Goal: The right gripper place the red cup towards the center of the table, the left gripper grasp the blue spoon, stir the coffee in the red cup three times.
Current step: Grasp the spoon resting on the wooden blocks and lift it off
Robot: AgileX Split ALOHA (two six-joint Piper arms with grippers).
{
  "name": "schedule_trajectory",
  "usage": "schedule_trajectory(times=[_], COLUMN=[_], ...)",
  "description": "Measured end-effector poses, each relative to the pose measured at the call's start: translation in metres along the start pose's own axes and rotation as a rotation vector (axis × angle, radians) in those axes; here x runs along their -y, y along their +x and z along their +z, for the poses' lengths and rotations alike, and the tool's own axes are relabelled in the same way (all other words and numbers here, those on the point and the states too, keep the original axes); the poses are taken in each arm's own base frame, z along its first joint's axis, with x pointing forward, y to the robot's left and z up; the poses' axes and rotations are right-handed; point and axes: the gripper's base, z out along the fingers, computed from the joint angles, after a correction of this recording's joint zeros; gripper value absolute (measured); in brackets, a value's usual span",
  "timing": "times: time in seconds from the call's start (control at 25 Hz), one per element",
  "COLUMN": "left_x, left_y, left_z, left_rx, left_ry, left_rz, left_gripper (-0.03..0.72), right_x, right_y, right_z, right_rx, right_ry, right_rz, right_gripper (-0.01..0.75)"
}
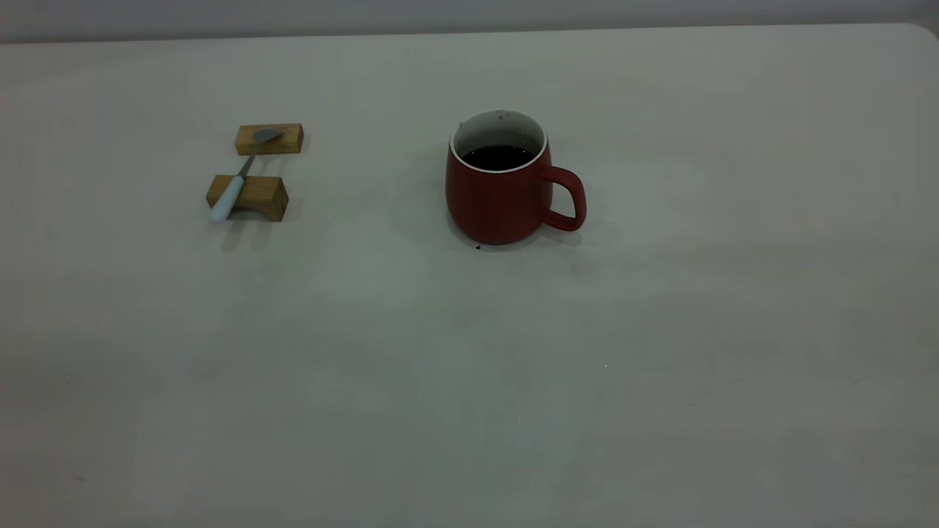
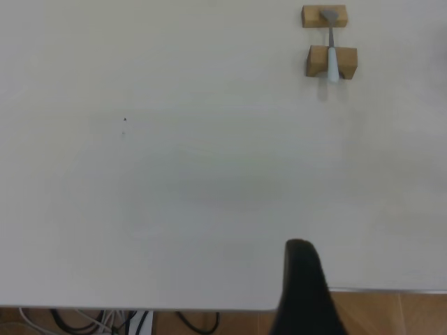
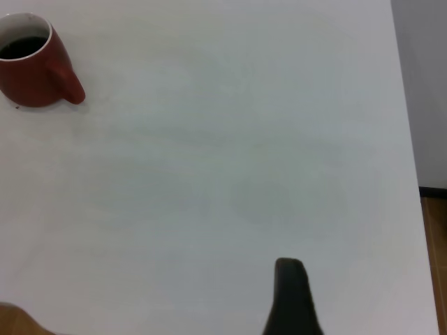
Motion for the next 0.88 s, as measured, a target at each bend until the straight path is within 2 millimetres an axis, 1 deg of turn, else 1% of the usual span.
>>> schedule_trajectory(times=[0.36,0.44,0.52,0.64,0.72,0.8,0.88], left_x=[0.000,-0.001,-0.001,-0.001,0.003,0.008,0.011], left_y=[0.000,0.000,-0.004,-0.024,-0.044,-0.066,-0.089], left_z=[0.000,0.000,-0.003,-0.004,0.002,0.012,0.030], left_rx=[0.000,0.001,0.036,0.129,0.156,0.149,0.099], left_ry=[-0.003,-0.006,-0.013,-0.004,0.028,0.075,0.096], left_rz=[-0.002,-0.019,-0.049,-0.066,-0.083,-0.108,-0.115], left_gripper=[0.577,0.577,0.577,0.577,0.577,0.577,0.577], right_x=[0.000,0.000,0.000,0.000,0.000,0.000,0.000], right_y=[0.000,0.000,0.000,0.000,0.000,0.000,0.000], right_z=[0.000,0.000,0.000,0.000,0.000,0.000,0.000], right_rx=[0.000,0.000,0.000,0.000,0.000,0.000,0.000], right_ry=[0.000,0.000,0.000,0.000,0.000,0.000,0.000], right_rz=[-0.002,-0.002,-0.003,-0.003,-0.003,-0.003,-0.003], right_gripper=[0.591,0.591,0.591,0.591,0.591,0.591,0.591])
